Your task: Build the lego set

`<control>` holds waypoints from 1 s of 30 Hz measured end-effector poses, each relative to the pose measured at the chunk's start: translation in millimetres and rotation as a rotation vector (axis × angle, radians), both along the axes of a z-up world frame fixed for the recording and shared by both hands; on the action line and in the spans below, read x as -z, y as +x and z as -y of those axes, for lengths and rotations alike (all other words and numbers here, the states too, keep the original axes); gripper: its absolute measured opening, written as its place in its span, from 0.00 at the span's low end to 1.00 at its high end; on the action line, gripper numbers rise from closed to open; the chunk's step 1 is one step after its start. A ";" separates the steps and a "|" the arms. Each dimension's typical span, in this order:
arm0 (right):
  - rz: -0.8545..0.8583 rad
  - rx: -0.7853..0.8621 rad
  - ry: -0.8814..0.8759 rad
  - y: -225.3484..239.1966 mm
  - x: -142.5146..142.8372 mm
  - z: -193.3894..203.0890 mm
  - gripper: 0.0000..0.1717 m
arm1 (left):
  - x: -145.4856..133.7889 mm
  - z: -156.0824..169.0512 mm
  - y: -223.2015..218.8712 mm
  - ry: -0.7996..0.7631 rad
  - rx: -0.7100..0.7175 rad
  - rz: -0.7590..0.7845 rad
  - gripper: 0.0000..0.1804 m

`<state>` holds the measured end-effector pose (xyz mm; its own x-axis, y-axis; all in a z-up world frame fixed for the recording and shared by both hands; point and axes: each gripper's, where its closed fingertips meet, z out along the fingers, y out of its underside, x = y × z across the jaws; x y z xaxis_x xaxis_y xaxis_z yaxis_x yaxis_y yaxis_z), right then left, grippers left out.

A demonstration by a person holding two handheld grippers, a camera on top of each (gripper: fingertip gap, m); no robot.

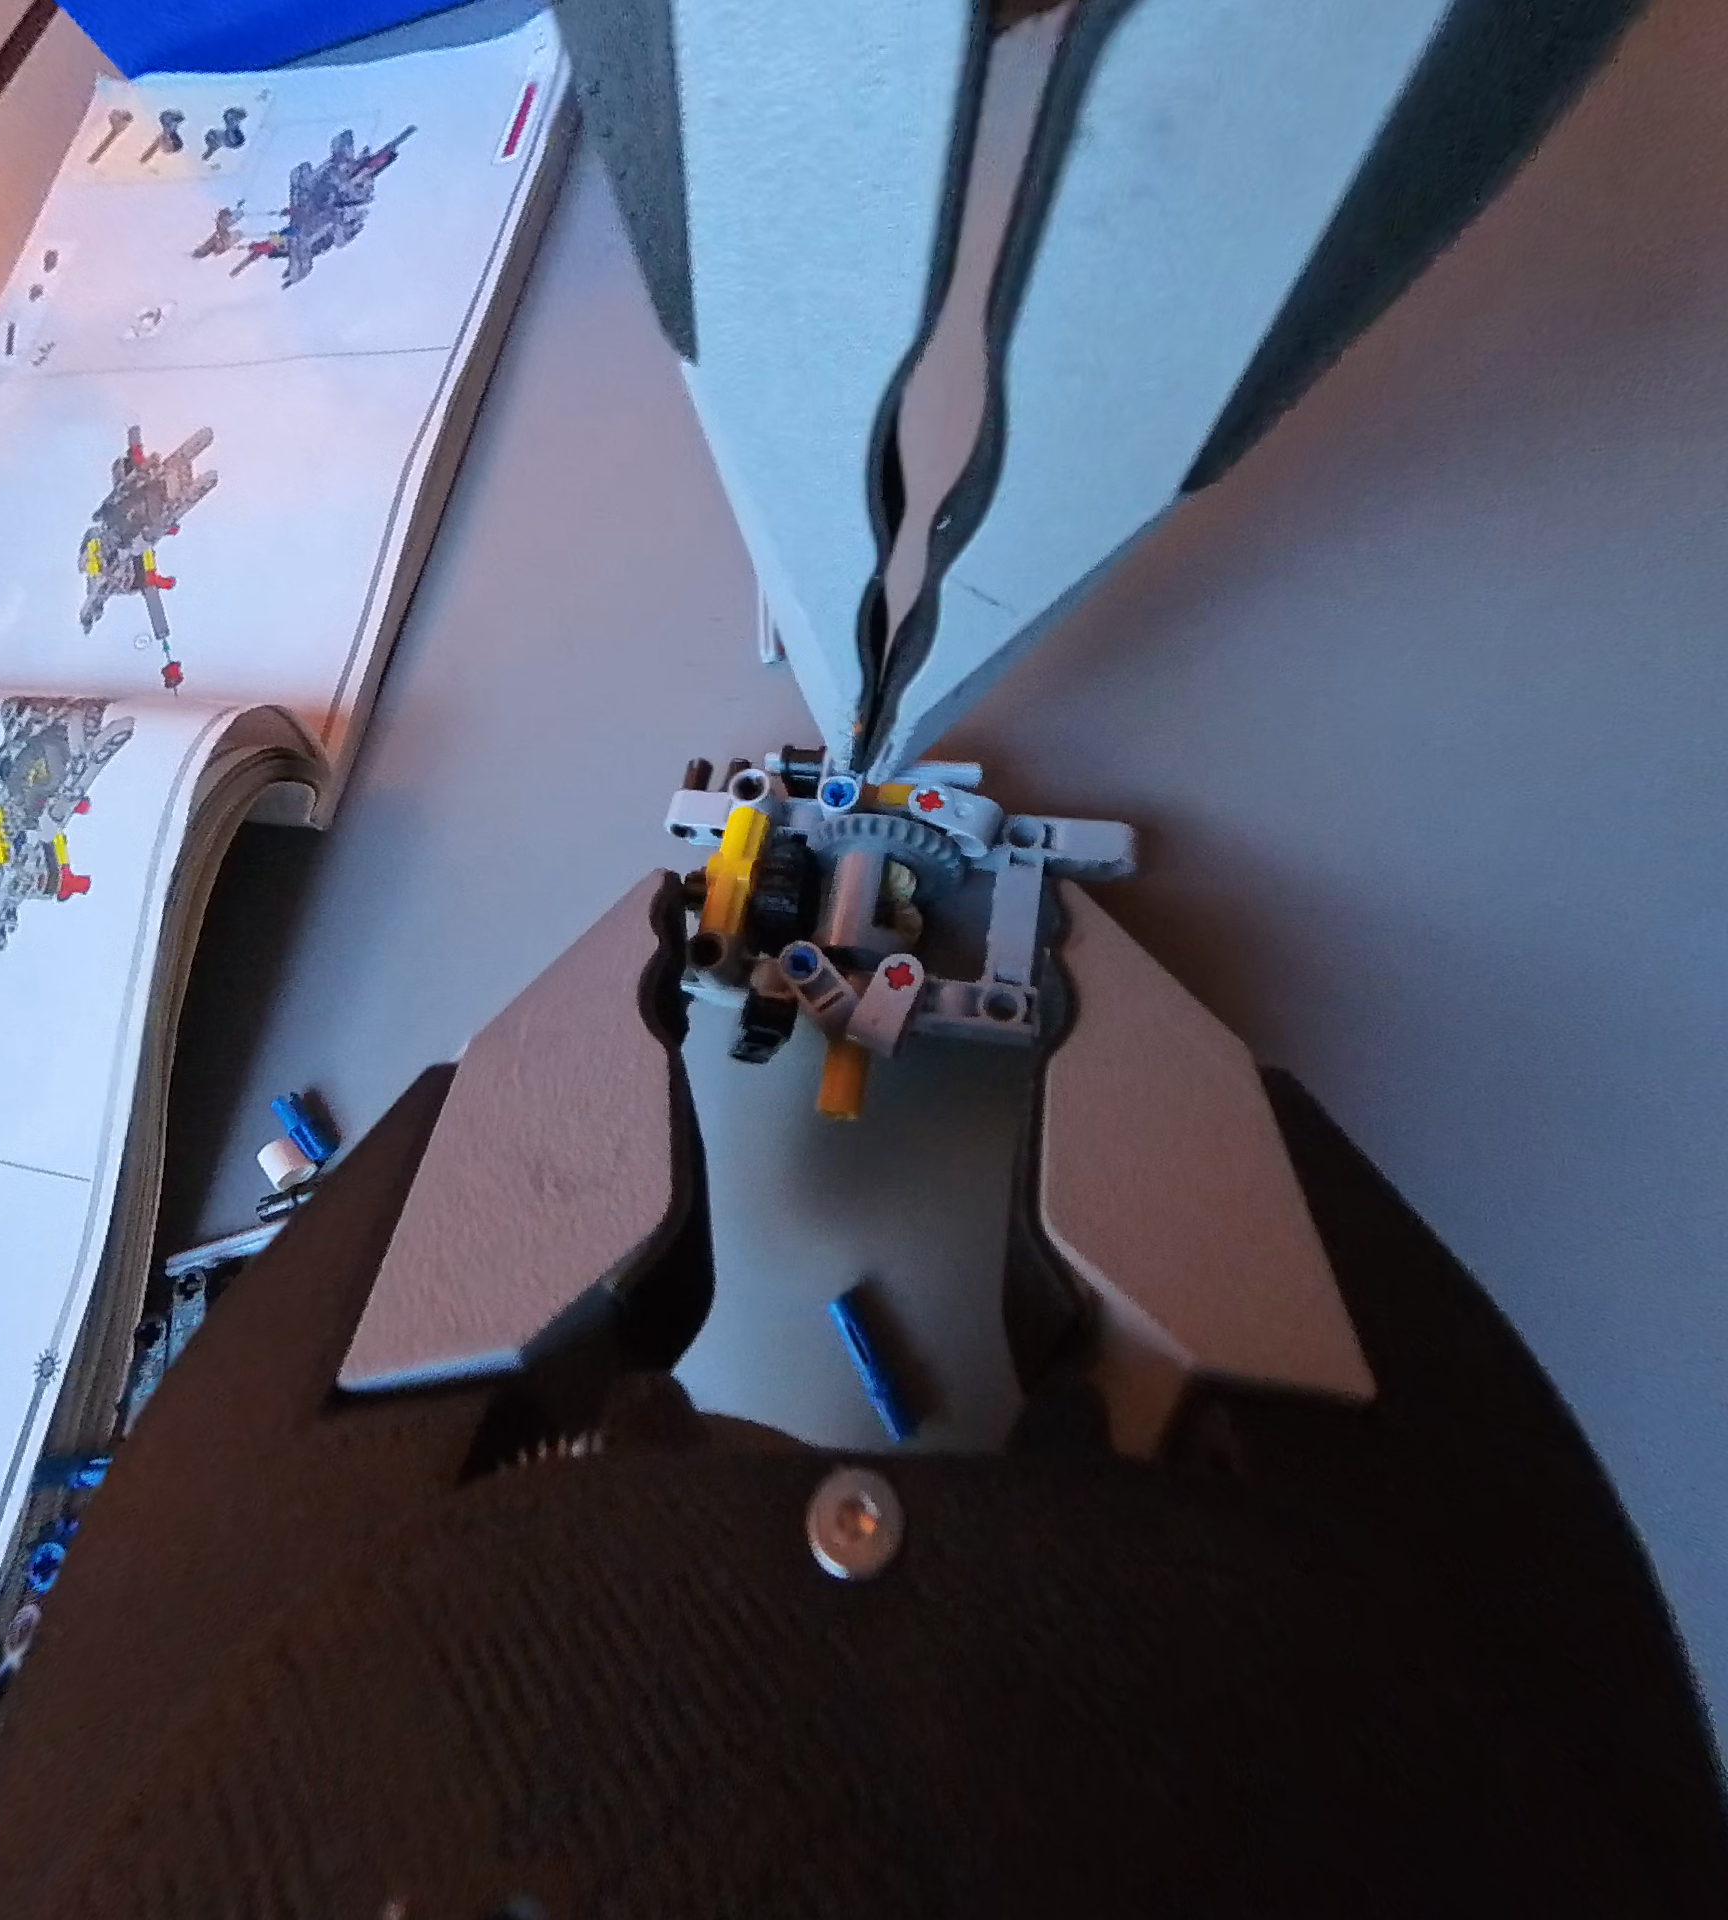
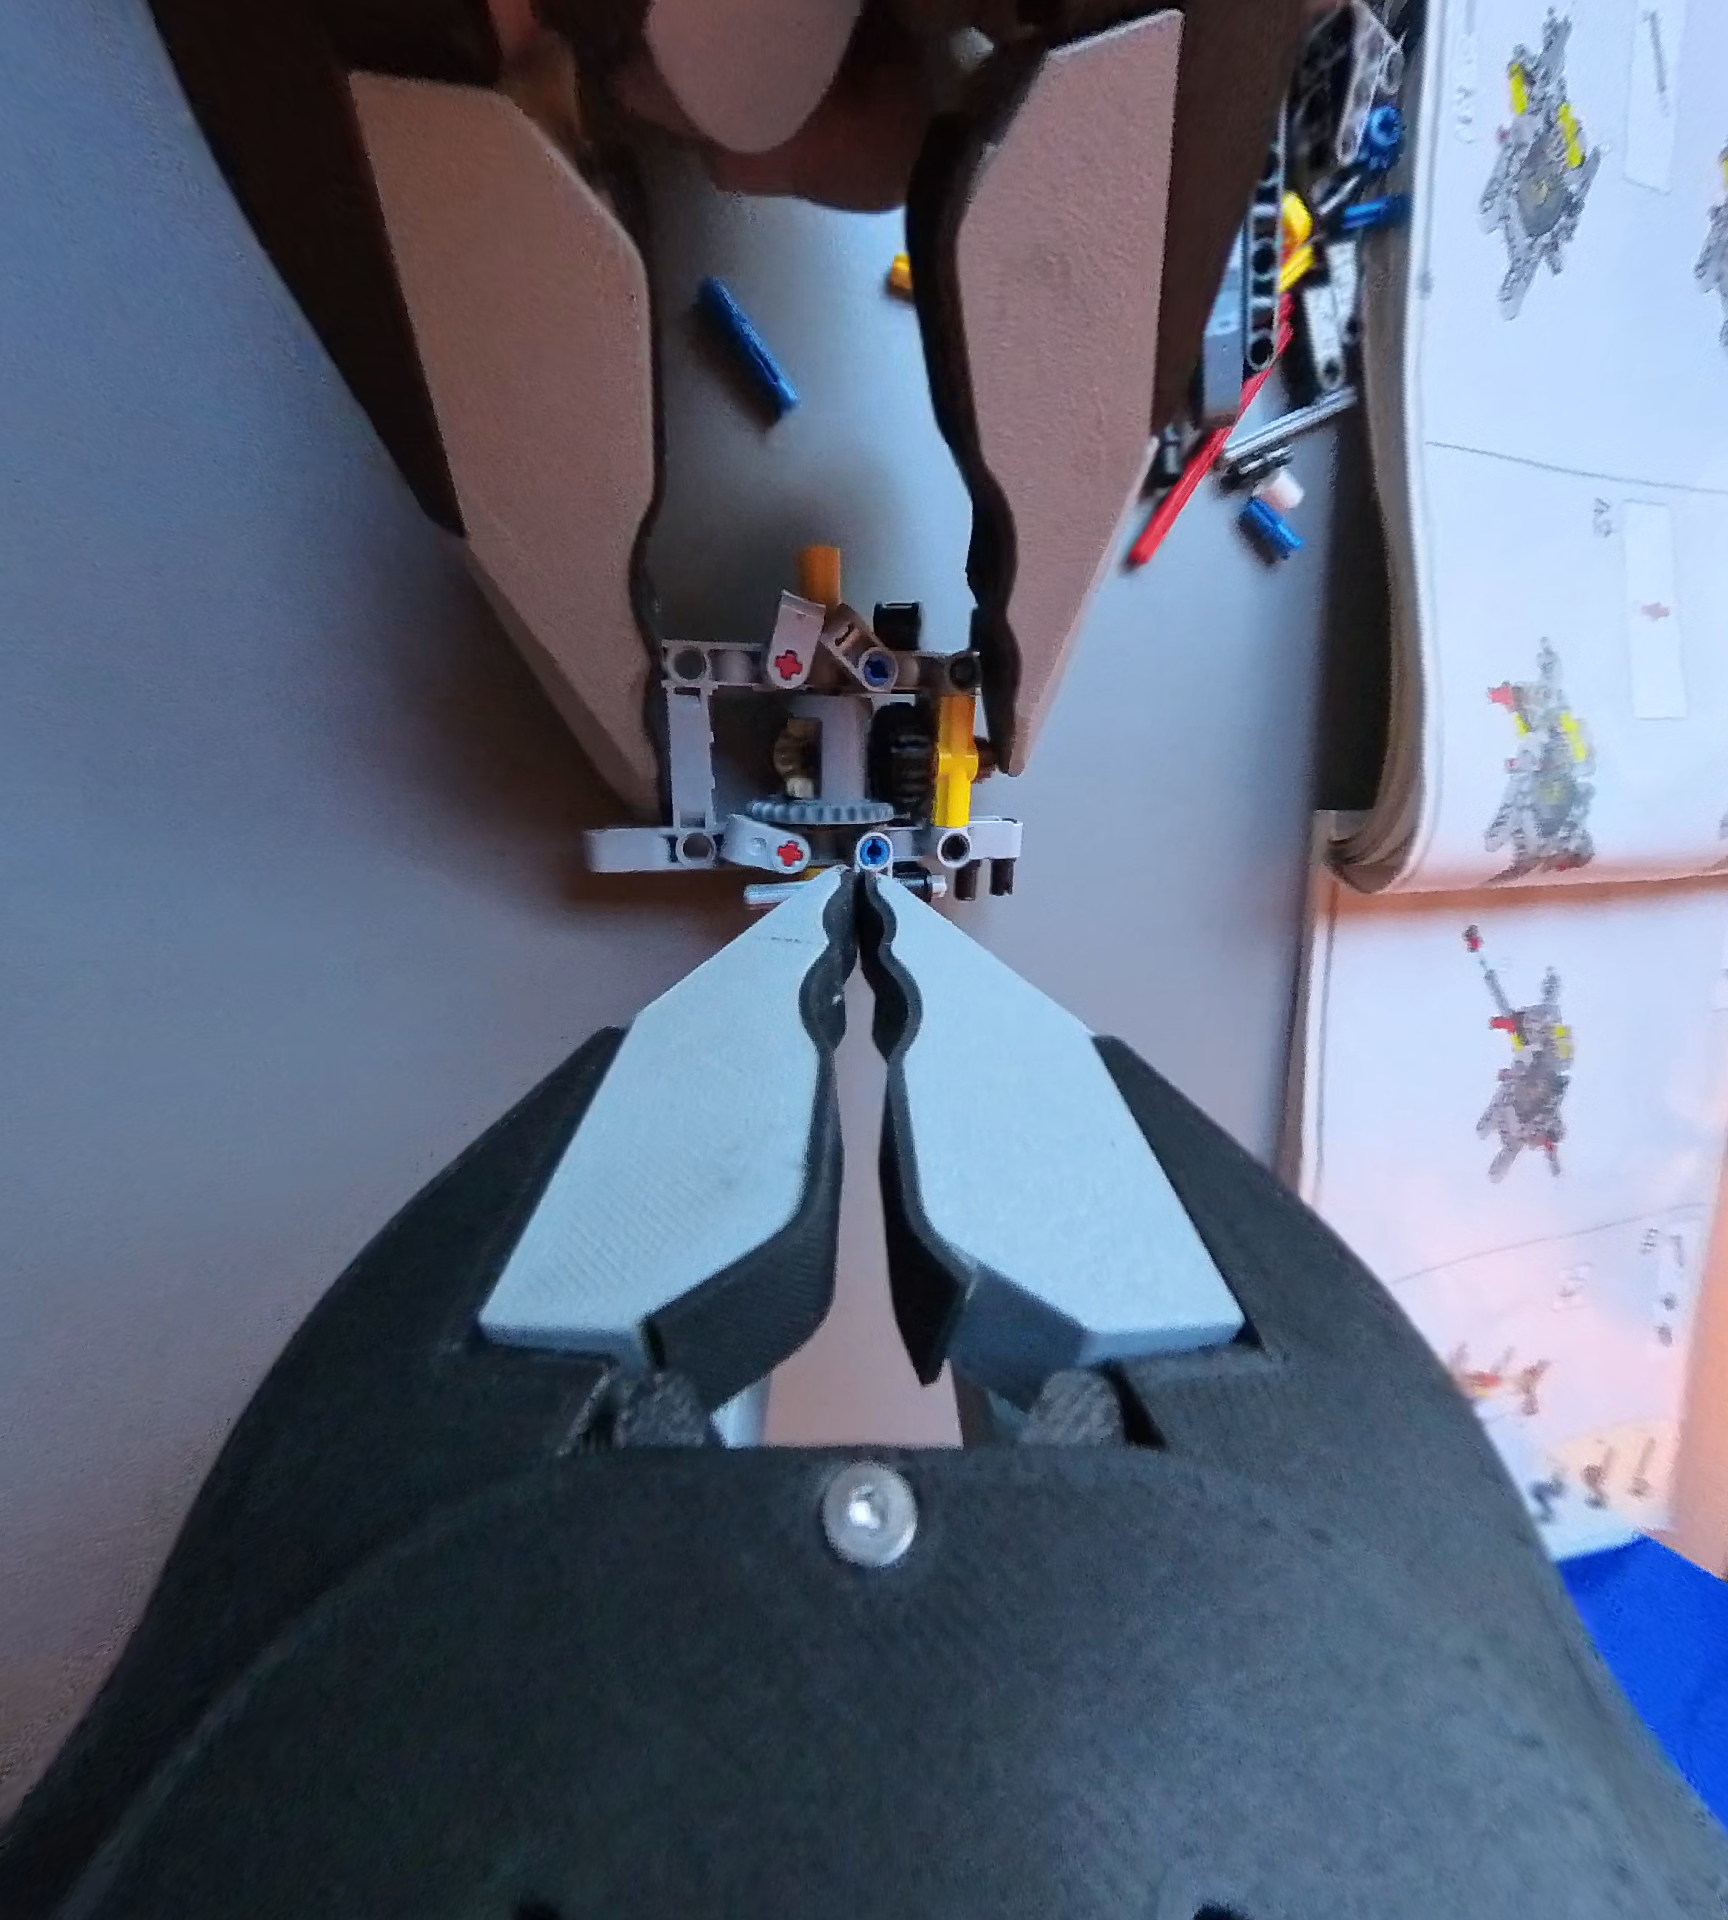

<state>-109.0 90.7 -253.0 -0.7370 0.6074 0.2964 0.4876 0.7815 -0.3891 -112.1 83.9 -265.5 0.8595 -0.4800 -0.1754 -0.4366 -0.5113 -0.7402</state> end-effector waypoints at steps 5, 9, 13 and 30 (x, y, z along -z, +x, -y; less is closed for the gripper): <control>0.017 0.065 -0.098 0.4 -7.3 0.4 0.07 | 0.7 -0.2 -0.7 -0.005 0.009 0.000 0.37; 0.021 0.045 -0.066 6.7 -5.7 1.6 0.17 | 1.1 0.4 -0.3 -0.013 0.013 0.009 0.37; 0.004 0.027 -0.011 6.6 1.2 3.1 0.14 | 1.2 0.6 -0.2 -0.013 0.013 0.009 0.37; 0.019 0.021 -0.011 3.3 3.2 0.2 0.15 | 0.9 -0.7 -0.9 -0.015 -0.006 0.017 0.37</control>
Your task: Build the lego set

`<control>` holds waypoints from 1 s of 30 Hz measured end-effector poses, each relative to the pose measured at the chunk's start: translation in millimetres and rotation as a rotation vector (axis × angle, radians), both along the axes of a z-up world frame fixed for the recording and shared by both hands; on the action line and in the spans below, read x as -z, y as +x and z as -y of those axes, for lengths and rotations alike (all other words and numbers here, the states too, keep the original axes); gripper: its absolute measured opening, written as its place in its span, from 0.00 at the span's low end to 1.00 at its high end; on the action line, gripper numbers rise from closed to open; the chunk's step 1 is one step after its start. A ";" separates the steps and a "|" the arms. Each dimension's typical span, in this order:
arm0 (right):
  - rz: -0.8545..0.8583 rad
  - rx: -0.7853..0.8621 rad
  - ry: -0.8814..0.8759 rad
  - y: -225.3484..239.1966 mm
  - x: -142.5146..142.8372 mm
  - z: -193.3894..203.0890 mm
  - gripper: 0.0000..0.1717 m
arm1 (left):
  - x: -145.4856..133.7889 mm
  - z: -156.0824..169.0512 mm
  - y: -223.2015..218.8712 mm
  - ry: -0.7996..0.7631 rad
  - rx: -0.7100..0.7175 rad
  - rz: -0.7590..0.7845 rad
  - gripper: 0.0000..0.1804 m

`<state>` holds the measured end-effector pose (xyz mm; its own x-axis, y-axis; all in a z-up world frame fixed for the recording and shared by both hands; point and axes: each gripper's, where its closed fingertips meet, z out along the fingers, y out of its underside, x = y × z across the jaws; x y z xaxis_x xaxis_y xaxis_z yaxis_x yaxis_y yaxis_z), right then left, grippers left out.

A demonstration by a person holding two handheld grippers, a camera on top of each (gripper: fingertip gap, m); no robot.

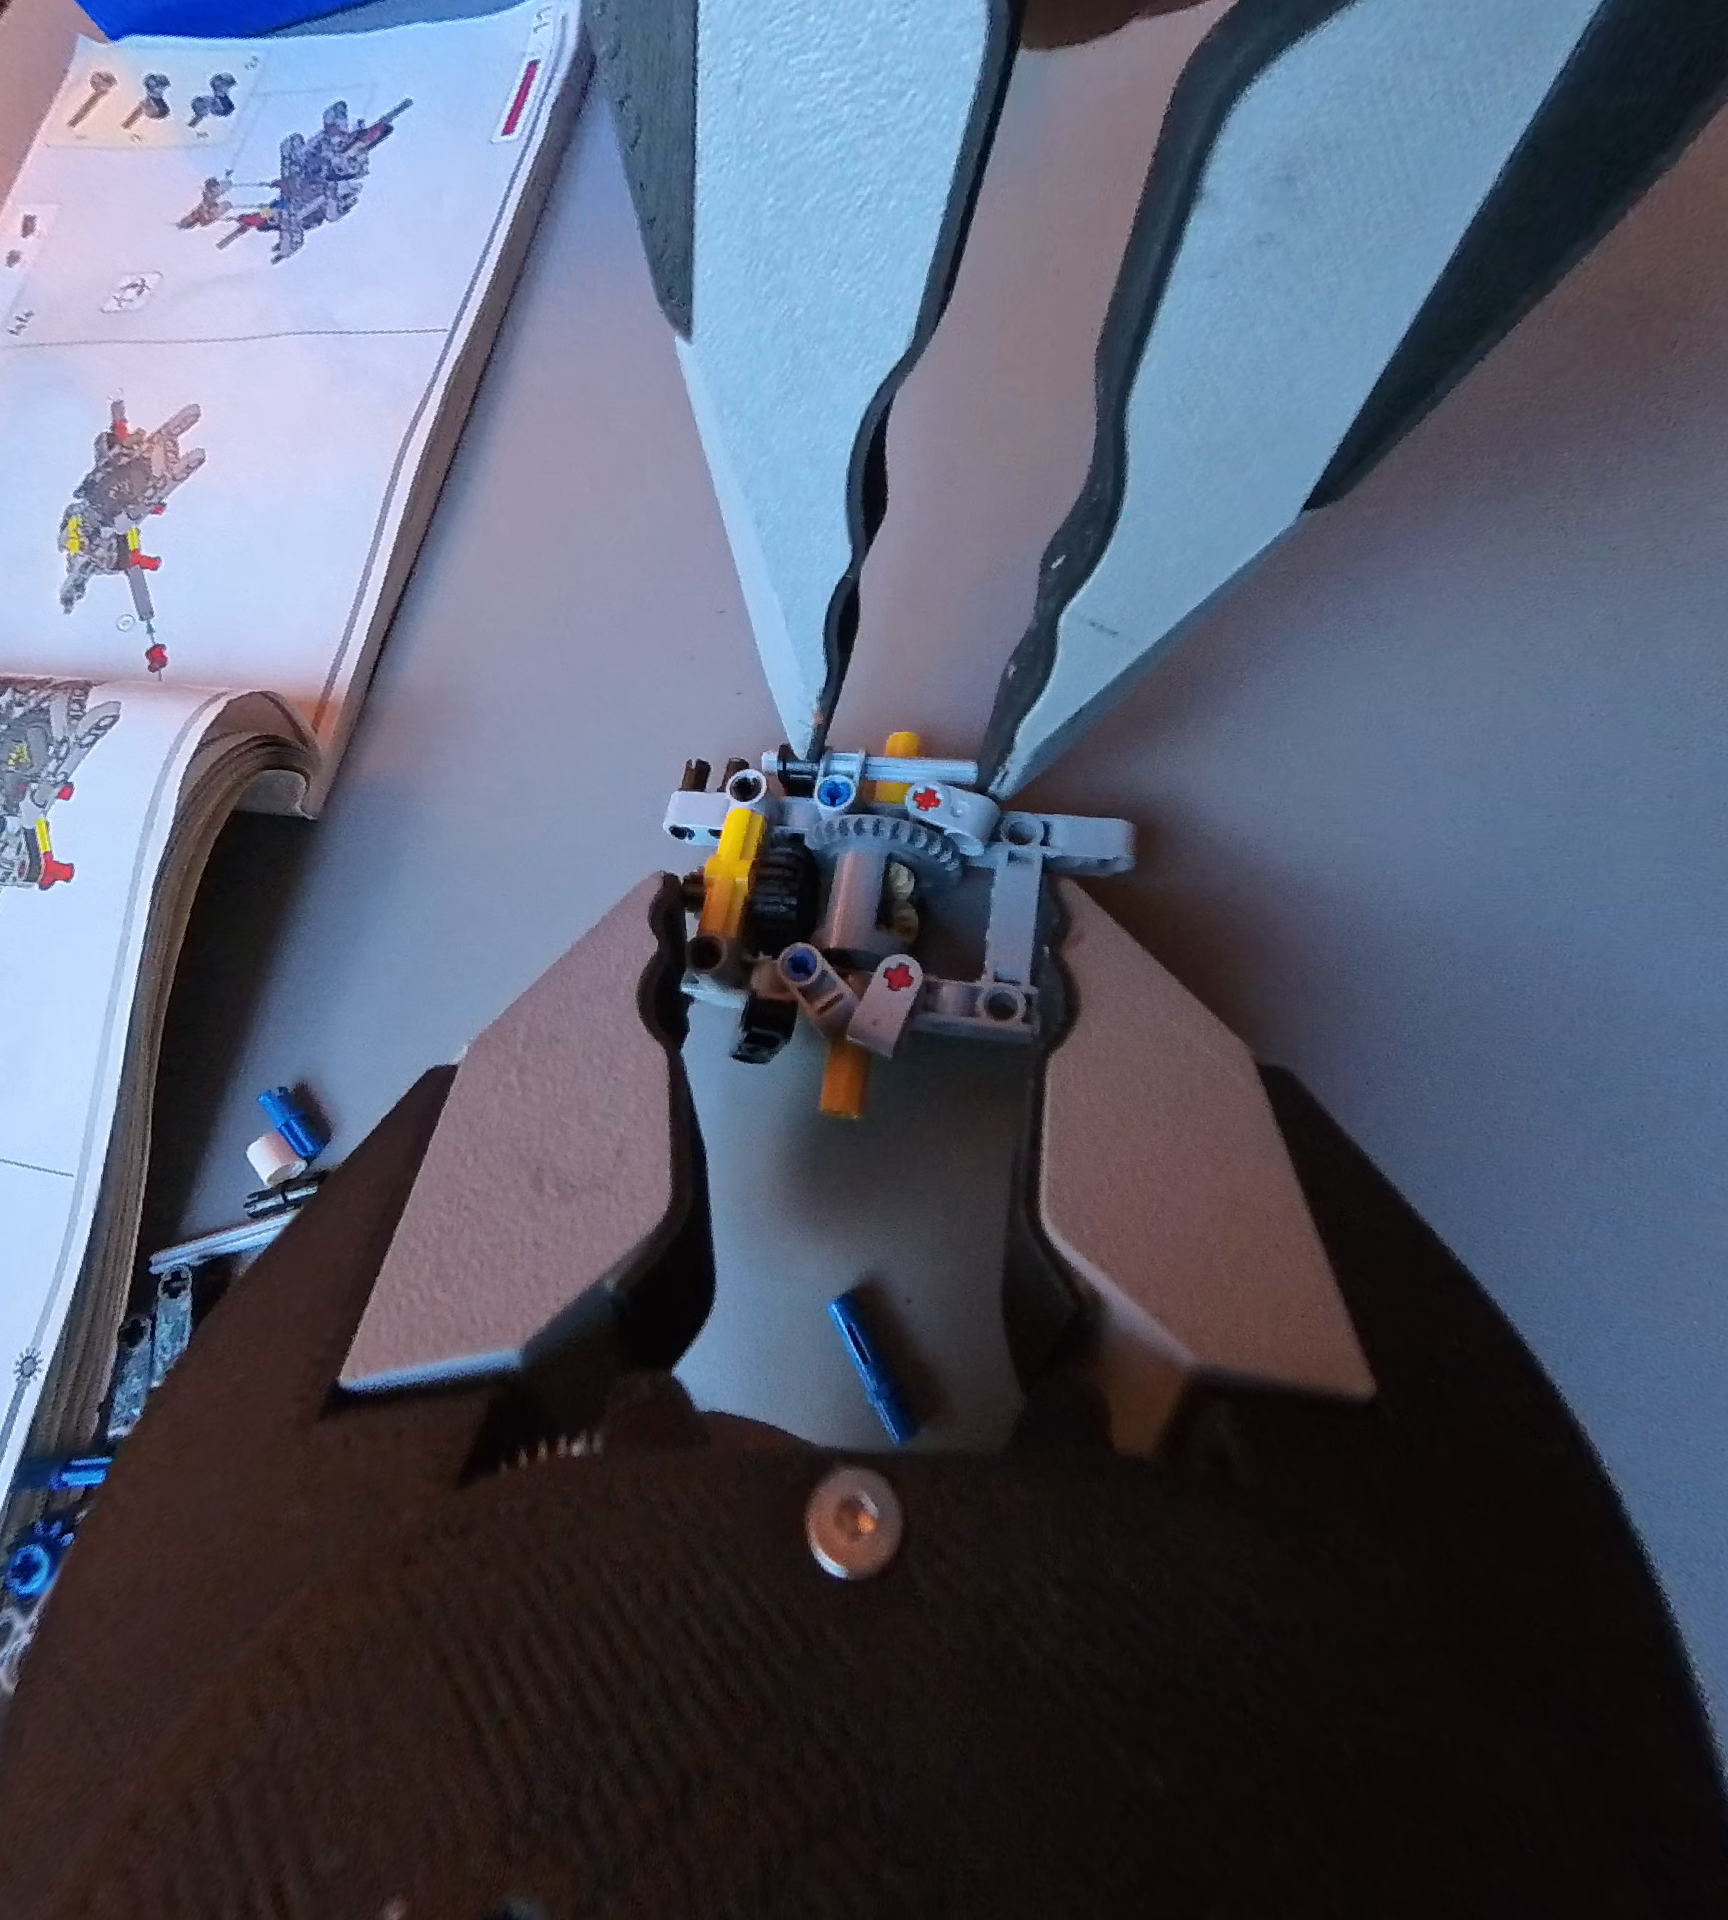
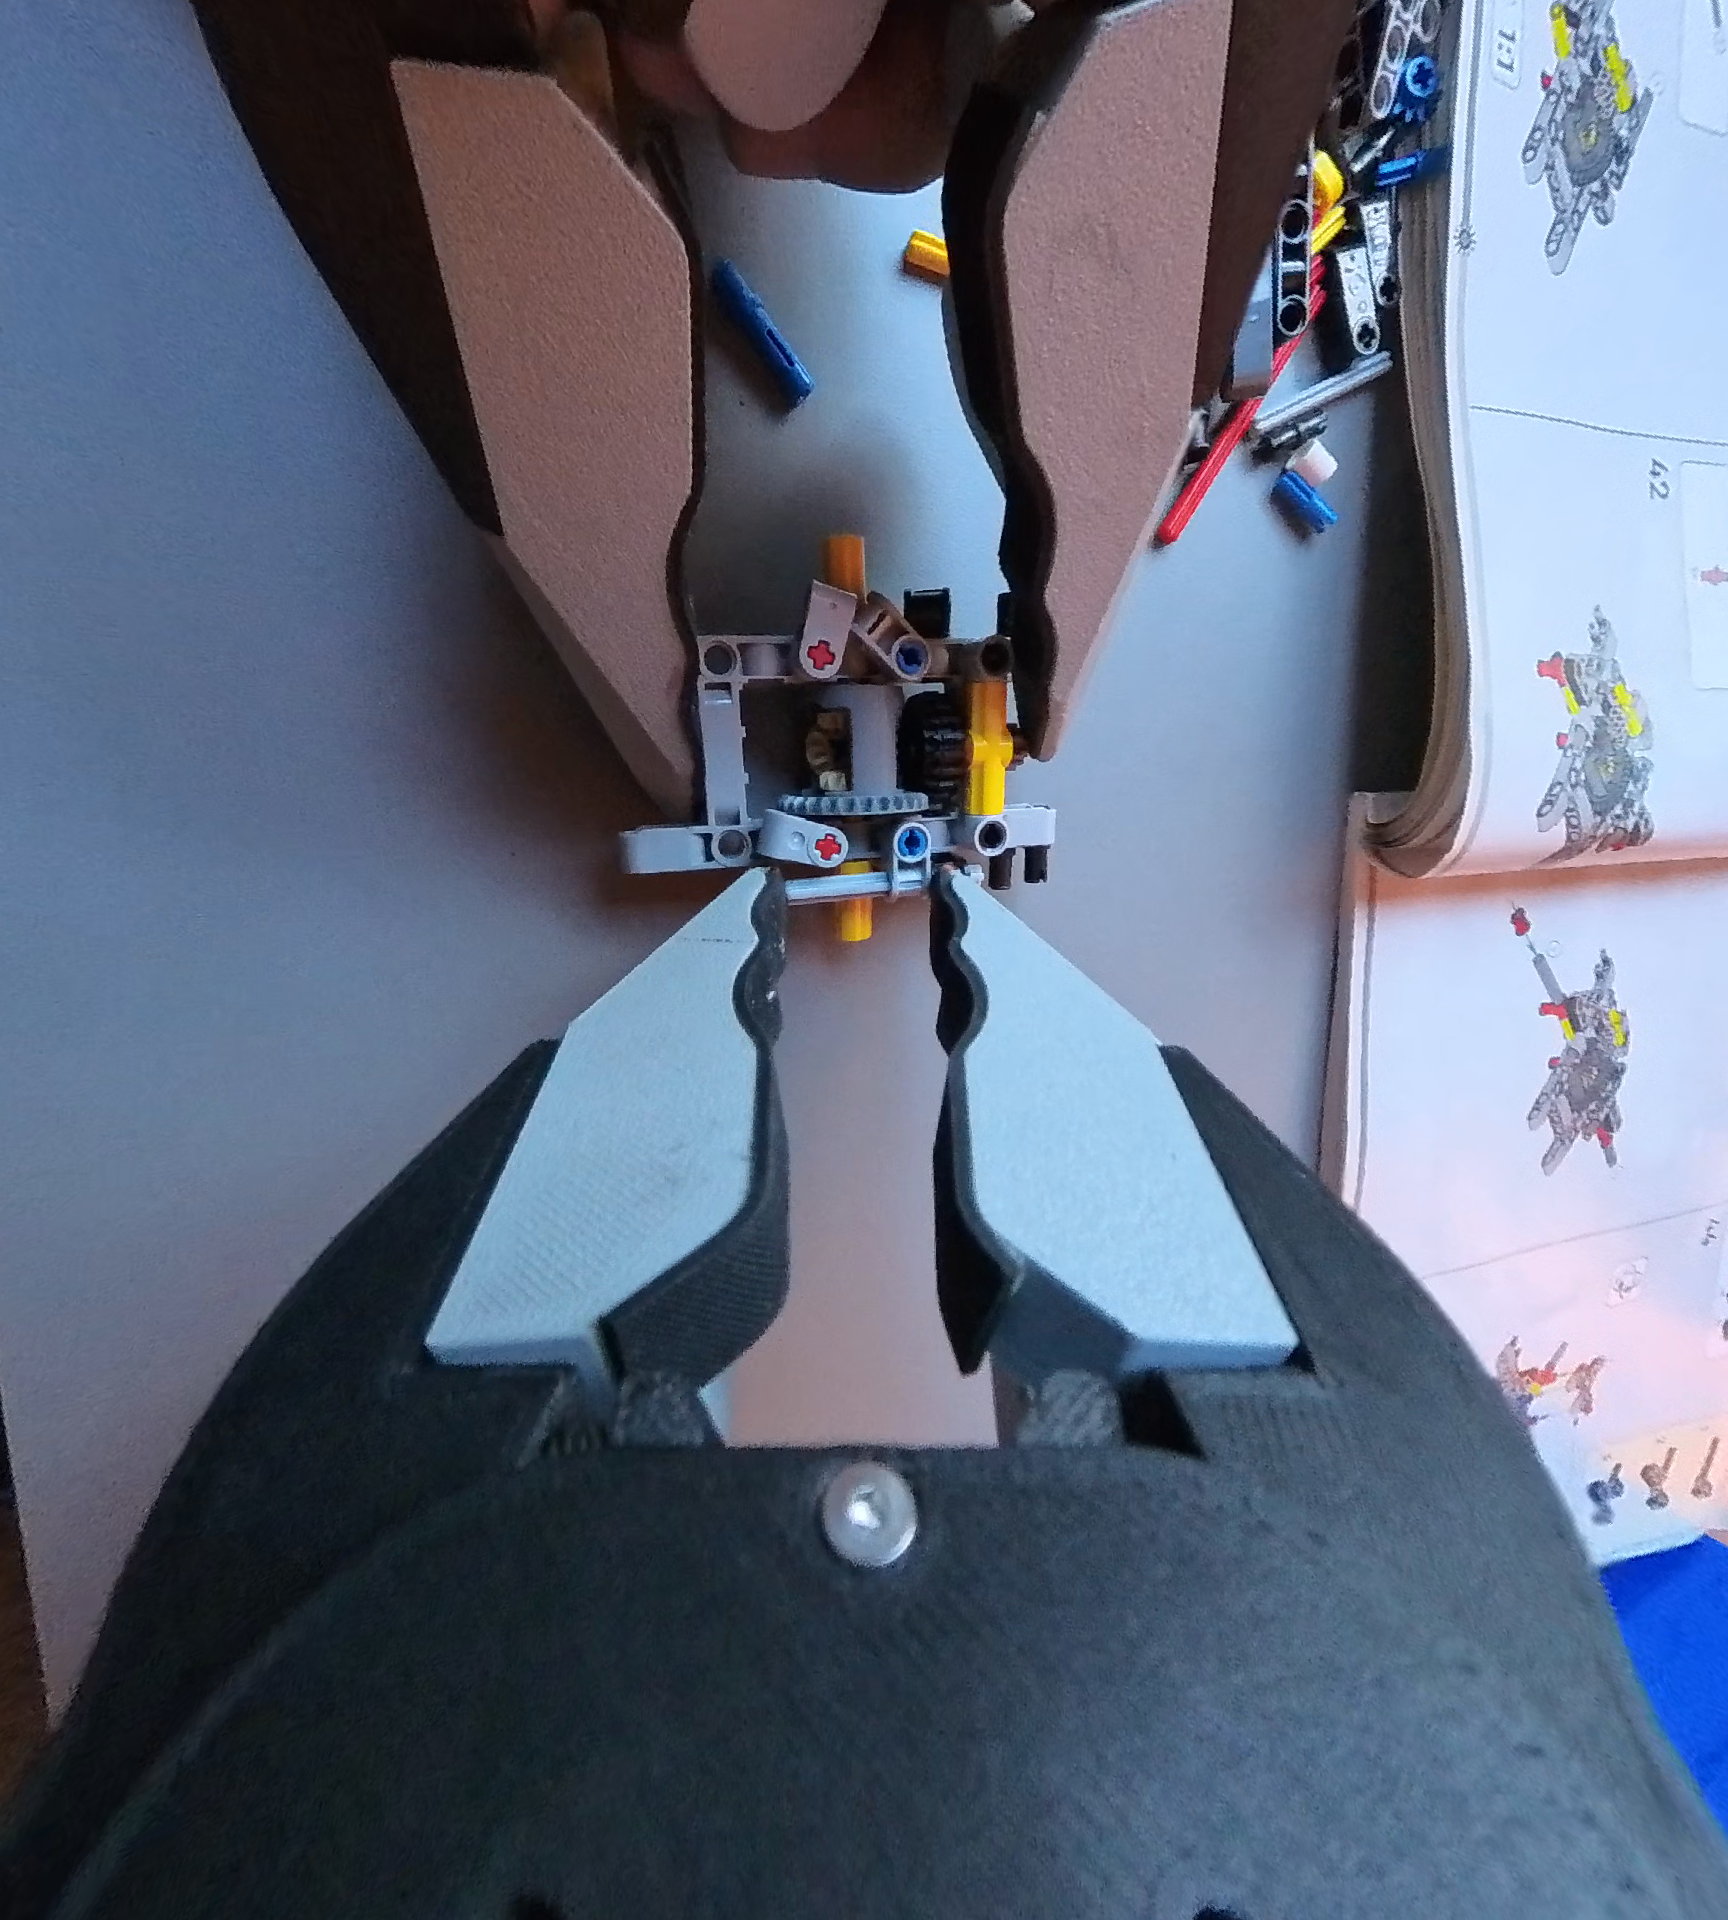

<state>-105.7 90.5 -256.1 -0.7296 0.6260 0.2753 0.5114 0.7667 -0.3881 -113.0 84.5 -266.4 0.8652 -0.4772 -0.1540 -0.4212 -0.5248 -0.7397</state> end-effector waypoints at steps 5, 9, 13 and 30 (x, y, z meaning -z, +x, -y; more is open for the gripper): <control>-0.004 -0.003 0.033 -1.8 0.2 -1.9 0.15 | -0.3 -0.9 -1.6 0.011 -0.015 -0.019 0.37; 0.009 0.003 0.014 -2.5 -0.3 -2.7 0.15 | -0.3 -1.1 -2.1 0.010 -0.021 -0.019 0.36; -0.006 -0.001 0.038 -5.9 -1.8 -6.6 0.09 | 0.1 0.0 0.0 0.003 -0.014 -0.012 0.36; -0.101 0.029 -0.026 -9.1 -2.2 -5.3 0.06 | -0.9 -1.0 -6.9 0.009 -0.037 -0.013 0.36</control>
<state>-114.8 95.8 -254.0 -0.6806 0.6541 0.3300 0.4902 0.7413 -0.4584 -119.9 85.5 -265.5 0.8799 -0.4438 -0.1697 -0.4115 -0.5331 -0.7393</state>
